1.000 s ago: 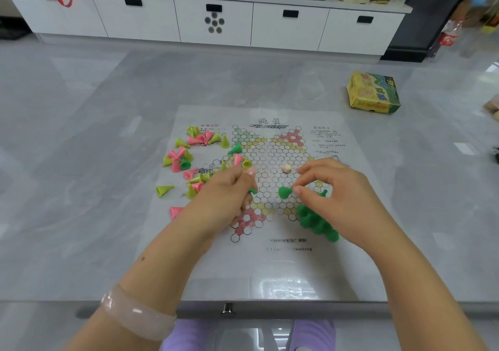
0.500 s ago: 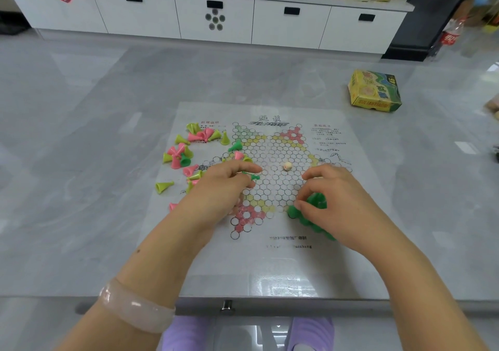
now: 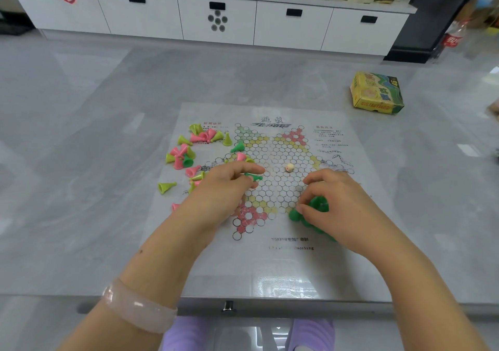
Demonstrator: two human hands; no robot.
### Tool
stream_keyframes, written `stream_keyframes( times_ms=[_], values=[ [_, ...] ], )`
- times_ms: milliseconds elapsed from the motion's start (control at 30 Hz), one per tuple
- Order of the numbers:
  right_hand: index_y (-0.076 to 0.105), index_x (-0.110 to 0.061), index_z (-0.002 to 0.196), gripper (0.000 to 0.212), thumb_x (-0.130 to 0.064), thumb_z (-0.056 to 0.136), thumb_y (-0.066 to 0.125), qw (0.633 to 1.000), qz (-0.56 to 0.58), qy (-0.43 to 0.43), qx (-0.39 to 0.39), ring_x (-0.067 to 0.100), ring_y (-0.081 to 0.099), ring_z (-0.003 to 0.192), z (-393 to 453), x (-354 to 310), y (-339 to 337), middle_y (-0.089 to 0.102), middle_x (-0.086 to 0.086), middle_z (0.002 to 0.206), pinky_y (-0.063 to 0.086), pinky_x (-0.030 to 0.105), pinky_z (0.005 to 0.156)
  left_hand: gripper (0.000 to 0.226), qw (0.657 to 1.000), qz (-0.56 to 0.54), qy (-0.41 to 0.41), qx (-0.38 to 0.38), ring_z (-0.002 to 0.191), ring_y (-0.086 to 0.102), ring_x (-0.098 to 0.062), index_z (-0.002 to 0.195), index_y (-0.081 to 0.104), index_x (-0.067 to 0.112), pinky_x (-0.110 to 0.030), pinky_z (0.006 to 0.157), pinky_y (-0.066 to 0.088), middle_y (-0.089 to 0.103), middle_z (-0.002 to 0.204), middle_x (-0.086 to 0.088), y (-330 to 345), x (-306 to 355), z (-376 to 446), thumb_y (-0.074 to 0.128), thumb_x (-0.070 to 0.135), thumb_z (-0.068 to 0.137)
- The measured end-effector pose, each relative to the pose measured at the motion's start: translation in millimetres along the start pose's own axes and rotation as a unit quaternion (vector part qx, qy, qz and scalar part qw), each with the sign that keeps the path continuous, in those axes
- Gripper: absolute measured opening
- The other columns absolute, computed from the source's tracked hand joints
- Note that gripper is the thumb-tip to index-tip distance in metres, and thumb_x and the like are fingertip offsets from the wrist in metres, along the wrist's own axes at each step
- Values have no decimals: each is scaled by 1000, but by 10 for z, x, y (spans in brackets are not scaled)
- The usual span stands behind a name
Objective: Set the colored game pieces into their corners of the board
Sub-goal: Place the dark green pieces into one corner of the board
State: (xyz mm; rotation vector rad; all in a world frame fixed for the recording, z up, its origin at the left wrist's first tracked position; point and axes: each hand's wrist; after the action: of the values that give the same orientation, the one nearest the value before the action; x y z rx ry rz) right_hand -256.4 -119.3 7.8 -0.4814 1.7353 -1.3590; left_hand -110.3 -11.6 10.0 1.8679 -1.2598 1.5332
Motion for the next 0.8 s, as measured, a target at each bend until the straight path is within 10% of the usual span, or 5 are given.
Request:
stream_keyframes(
  times_ms=[533, 800],
  values=[
    [69, -24, 85, 8, -21, 83, 62, 972, 200, -39, 116, -5, 54, 92, 32, -192, 8, 61, -18, 90, 33, -1, 79, 26, 996, -13, 20, -90, 41, 36, -3, 113, 52, 26, -14, 43, 33, 69, 81, 5, 129, 11, -84, 38, 12, 96],
    [67, -27, 75, 8, -20, 79, 67, 961, 243, -48, 120, -6, 55, 90, 49, -182, 26, 63, -19, 86, 36, 2, 78, 25, 996, -27, 24, -84, 41, 37, -3, 109, 54, 29, -15, 44, 33, 45, 37, 14, 130, 13, -70, 37, 16, 97]
  ],
)
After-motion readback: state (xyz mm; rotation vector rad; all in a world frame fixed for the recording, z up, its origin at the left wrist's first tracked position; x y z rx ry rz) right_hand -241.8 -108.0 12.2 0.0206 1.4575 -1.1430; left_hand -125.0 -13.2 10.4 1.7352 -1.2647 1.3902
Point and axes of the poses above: each hand's wrist, its own z-axis towards the middle knuckle, its own y-axis out of the palm, x = y × z
